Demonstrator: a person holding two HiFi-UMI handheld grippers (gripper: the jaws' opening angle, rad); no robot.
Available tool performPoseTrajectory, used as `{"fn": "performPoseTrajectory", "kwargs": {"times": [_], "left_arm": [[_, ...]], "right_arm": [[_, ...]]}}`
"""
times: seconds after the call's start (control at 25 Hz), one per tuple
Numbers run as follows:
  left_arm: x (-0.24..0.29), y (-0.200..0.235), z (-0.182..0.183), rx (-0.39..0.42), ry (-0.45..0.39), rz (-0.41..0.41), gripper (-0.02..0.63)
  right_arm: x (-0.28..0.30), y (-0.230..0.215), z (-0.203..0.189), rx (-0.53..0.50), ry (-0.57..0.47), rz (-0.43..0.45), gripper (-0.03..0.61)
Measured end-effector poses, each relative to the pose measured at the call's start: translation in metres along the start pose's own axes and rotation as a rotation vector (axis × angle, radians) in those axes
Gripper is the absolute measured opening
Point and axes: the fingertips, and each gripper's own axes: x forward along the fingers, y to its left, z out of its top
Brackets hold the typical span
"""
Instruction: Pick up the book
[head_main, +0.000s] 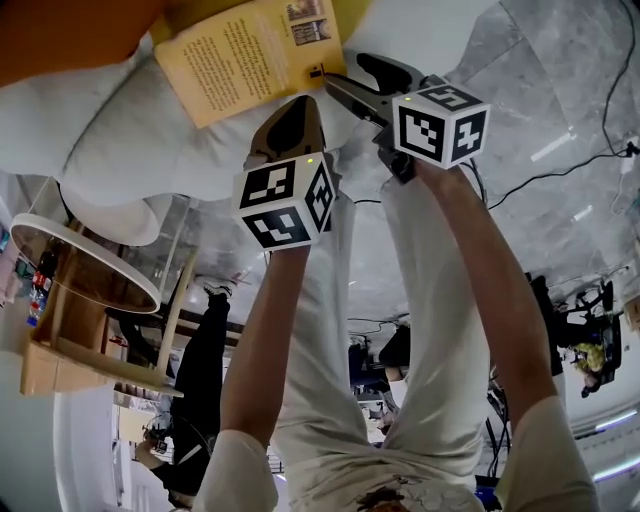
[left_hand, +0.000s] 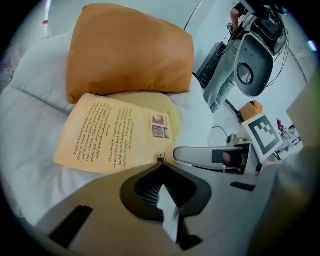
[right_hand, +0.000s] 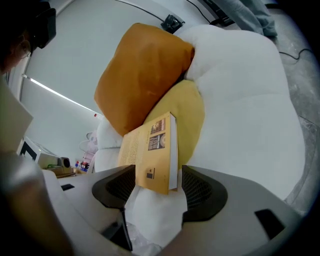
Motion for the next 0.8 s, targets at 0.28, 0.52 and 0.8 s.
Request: {"fn": "performPoseTrajectory", "kwargs": {"times": [0.28, 0.52, 0.8], "left_arm": [[0.009, 0.011, 0.001, 0.001, -0.008, 0.008, 0.006], [0.009, 0.029, -0.003, -0.021, -0.010, 0.029, 0.006], [0.011, 0.032, -0.008, -0.038, -0.007, 0.031, 0.006]], "right_arm": [[0.025, -0.005, -0.007, 0.012, 0.029, 0.059, 0.288], [0.044, -0.010, -0.013, 0.042, 0.044, 0.100, 0.298], [0.041, -0.006, -0.014, 0.069, 0.080, 0.208, 0.307]]}}
